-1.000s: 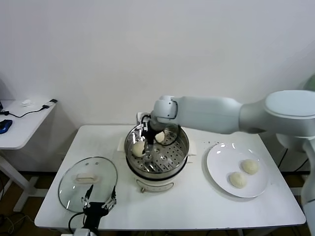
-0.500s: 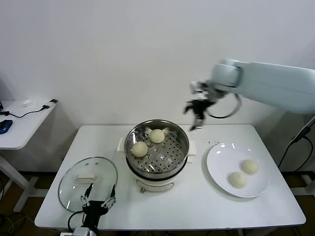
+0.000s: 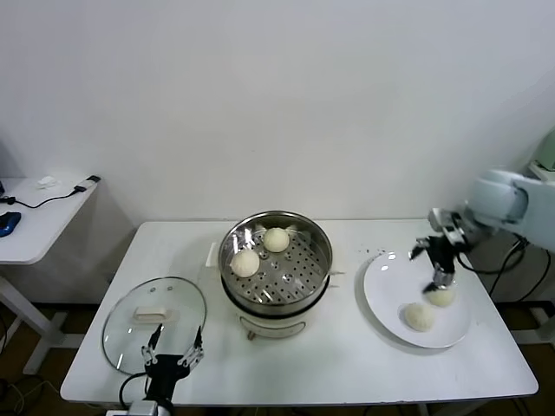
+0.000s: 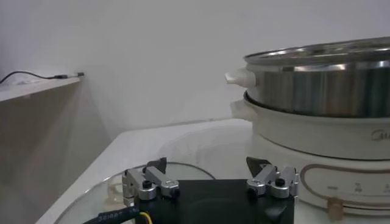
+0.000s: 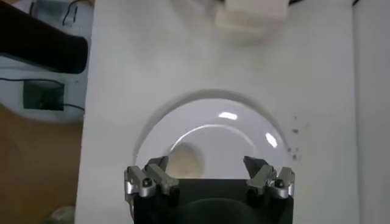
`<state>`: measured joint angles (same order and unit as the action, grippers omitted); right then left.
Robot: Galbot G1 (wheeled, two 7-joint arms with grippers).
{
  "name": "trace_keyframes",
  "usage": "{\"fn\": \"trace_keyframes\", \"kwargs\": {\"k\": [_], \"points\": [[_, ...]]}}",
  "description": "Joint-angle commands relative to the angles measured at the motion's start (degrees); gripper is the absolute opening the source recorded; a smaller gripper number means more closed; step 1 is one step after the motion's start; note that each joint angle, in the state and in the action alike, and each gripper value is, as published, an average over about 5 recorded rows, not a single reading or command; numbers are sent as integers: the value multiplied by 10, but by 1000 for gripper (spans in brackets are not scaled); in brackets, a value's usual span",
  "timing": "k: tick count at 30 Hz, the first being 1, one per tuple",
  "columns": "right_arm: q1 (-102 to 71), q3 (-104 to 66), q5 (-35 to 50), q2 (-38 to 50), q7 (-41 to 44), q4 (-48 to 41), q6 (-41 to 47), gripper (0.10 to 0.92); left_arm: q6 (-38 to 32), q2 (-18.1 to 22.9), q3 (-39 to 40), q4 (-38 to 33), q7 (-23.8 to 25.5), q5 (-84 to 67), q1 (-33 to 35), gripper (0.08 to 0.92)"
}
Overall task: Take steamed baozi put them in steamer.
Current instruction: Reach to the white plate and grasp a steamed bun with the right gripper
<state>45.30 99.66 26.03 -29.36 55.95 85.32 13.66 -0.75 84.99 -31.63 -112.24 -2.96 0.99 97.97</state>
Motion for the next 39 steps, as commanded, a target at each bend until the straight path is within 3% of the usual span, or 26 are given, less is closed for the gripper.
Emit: {"fn": "trace_keyframes", "kwargs": {"k": [1, 14, 33, 39], "points": [[-182, -115, -80, 63, -40, -16, 20, 823, 1, 3, 2, 3, 0, 1, -2, 823], [-311, -208, -92, 23, -76, -59, 45, 823, 3, 5, 2, 12, 1, 1, -9, 823], [-352, -262, -100, -10, -96, -91, 52, 821, 4, 5, 5, 15, 0, 2, -11, 823], [-336, -253, -102, -12, -85, -89, 51, 765, 3, 7, 6, 15, 0, 5, -10, 823]]}}
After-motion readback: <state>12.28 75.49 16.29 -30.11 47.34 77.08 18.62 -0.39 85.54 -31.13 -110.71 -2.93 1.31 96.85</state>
